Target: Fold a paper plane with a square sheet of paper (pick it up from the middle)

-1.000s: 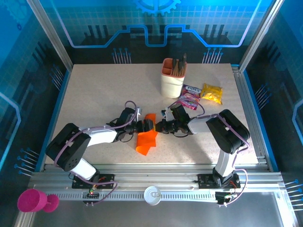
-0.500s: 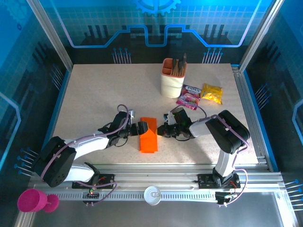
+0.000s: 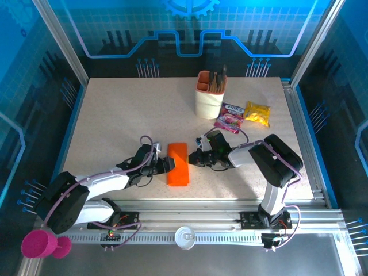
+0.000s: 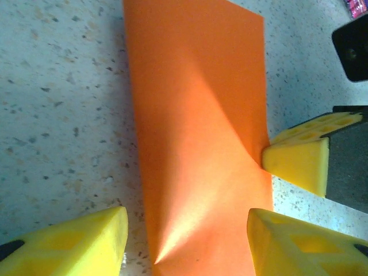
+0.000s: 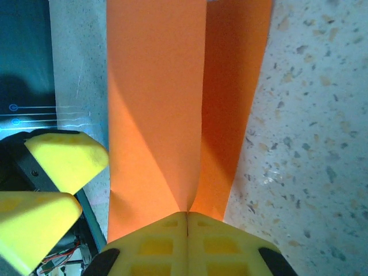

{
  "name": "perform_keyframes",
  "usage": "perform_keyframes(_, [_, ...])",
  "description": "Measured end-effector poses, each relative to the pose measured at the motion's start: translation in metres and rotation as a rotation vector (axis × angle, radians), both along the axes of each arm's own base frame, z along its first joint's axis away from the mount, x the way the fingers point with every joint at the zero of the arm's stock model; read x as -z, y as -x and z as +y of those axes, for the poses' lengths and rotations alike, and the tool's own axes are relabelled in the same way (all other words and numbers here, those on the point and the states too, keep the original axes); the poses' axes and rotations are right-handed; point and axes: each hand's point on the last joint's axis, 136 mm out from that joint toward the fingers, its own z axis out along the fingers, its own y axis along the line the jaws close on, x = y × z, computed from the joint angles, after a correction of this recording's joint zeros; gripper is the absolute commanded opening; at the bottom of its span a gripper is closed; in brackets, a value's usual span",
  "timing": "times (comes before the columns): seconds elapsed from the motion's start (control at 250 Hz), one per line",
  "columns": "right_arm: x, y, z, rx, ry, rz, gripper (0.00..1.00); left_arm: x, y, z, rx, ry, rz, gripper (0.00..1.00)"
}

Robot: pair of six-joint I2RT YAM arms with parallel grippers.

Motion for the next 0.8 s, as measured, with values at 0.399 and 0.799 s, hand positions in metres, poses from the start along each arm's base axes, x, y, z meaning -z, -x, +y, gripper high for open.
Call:
perform_keyframes(0.399, [-0.002, 0.003, 0.005, -0.015, -0.004, -0.005, 0.00, 0.007, 0.005, -0.002, 0.003, 0.011, 0.005, 0.51])
perform_keyframes(0.799, [0.001, 0.006, 0.007, -0.021, 0.000, 0.004, 0.00, 0.013, 0.006, -0.006, 0.014, 0.005, 0.015, 0.53])
